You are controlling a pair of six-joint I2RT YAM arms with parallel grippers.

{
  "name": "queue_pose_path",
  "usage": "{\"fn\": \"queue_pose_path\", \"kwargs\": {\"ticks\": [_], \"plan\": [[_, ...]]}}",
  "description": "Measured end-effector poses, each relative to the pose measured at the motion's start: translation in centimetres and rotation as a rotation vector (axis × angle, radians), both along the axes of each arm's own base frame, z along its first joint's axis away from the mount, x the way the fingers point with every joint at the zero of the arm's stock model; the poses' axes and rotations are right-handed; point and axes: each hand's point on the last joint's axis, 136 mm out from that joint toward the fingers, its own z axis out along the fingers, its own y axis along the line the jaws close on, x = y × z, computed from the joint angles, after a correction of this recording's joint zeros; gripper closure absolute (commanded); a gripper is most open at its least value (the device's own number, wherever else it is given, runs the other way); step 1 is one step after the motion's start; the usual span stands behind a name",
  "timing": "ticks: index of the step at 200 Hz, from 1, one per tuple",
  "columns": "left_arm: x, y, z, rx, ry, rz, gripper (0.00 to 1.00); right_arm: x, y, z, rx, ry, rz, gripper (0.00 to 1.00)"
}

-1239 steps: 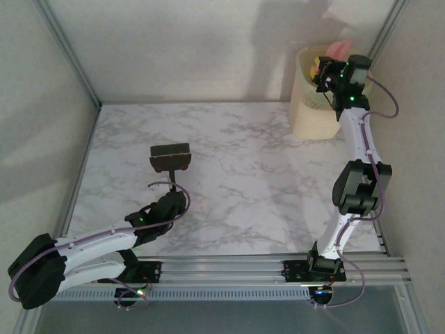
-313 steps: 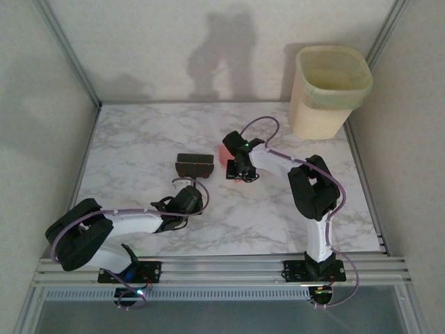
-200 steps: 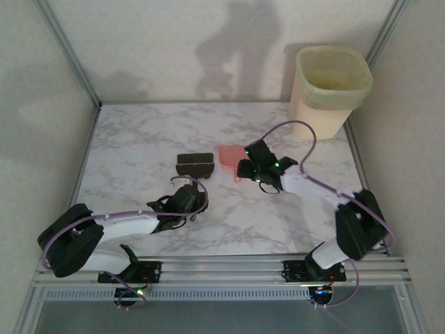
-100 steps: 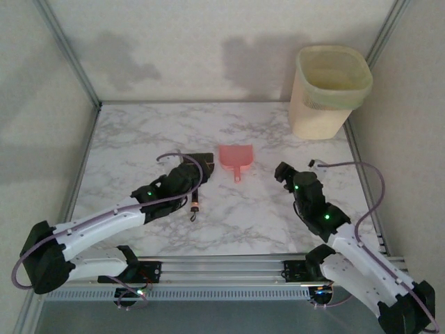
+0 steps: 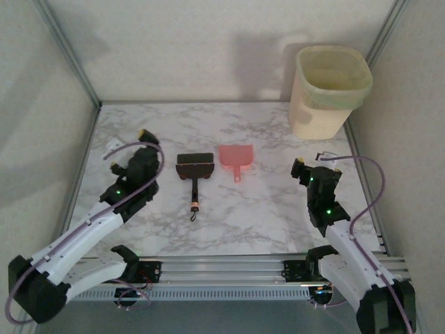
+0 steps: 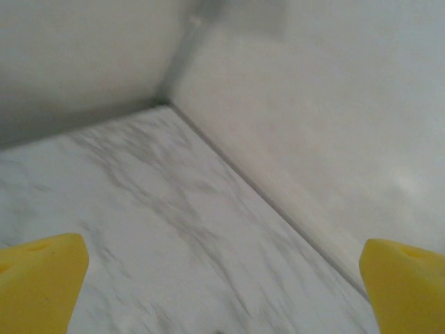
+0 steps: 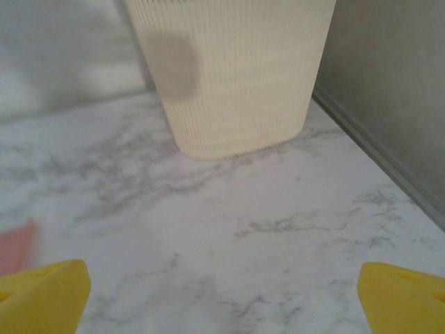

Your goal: Sweep away the paper scraps from the table

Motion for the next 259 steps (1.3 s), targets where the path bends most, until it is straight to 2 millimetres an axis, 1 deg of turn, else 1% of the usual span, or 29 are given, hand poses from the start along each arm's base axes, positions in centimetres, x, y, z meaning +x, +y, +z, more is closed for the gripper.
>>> {"fn": "queue_pose_path", "kwargs": {"ticks": [9,14,15,25,36,51,65,71,84,98,107,120,132,143,158,175,186,206,221,235,250,259], "plan": [[0.1,3.0,-1.2,0.002,0.004,0.079,0.01,0.6,-0.5,-1.3,-0.020,0.044,0.012,0.01],[0.2,4.1,-1.9,0.001,0.011,0.105,0.01,0.9,-0.7,-1.9,-0.027,0.067,0.019,0.01],[0.3,4.6,-2.3,0.001,0.016,0.119,0.01,1.0,-0.8,-2.2,-0.028,0.075,0.021,0.01],[0.5,6.8,-4.0,-0.013,0.037,0.171,0.00,1.7,-1.2,-3.4,-0.034,0.118,0.027,0.01],[0.9,9.2,-6.6,-0.029,0.076,0.216,0.00,2.5,-1.4,-4.7,-0.034,0.153,0.040,0.01],[0.8,11.4,-10.1,-0.042,0.139,0.258,0.00,3.4,-1.2,-6.5,-0.034,0.198,0.059,0.01],[0.8,12.3,-12.7,-0.028,0.194,0.267,0.00,4.0,-0.9,-8.5,-0.035,0.253,0.081,0.01],[0.8,12.5,-13.6,-0.018,0.214,0.264,0.01,4.2,-0.7,-9.3,-0.033,0.277,0.095,0.01],[0.7,12.7,-15.3,-0.006,0.246,0.253,0.01,4.5,-0.1,-10.4,-0.027,0.305,0.137,0.01],[0.4,13.0,-16.0,0.005,0.234,0.240,0.01,4.8,0.7,-10.8,-0.022,0.310,0.190,0.01],[0.2,13.1,-15.9,0.014,0.216,0.231,0.00,5.0,1.3,-10.5,-0.018,0.295,0.223,0.01],[0.2,13.1,-15.8,0.041,0.202,0.213,0.01,5.7,2.1,-9.5,-0.017,0.239,0.267,0.01],[0.4,13.0,-15.2,0.082,0.197,0.196,0.01,6.1,2.7,-8.7,-0.013,0.180,0.302,0.01],[0.6,12.8,-14.8,0.114,0.185,0.183,0.00,6.0,3.0,-8.4,-0.011,0.140,0.321,0.01],[0.8,12.5,-14.8,0.150,0.173,0.157,0.00,5.7,3.4,-8.7,-0.006,0.114,0.343,0.01],[1.1,11.9,-15.8,0.180,0.195,0.109,0.00,5.9,3.6,-9.3,-0.005,0.112,0.356,0.01],[1.3,11.5,-16.1,0.198,0.198,0.076,0.01,6.1,3.6,-9.3,-0.008,0.101,0.353,0.01],[1.1,11.1,-15.6,0.227,0.152,0.046,0.00,6.4,3.4,-9.1,-0.021,0.057,0.335,0.01],[0.8,10.7,-15.5,0.254,0.131,0.030,0.00,6.4,3.2,-9.8,-0.029,0.063,0.319,0.01],[1.0,9.6,-15.7,0.291,0.125,-0.009,0.00,6.4,3.1,-10.3,-0.037,0.074,0.306,0.01],[1.6,8.2,-15.7,0.328,0.128,-0.061,0.01,6.5,3.0,-10.1,-0.043,0.063,0.297,0.01],[1.8,7.8,-15.5,0.340,0.122,-0.077,0.00,6.5,2.9,-9.9,-0.047,0.058,0.290,0.01]]}}
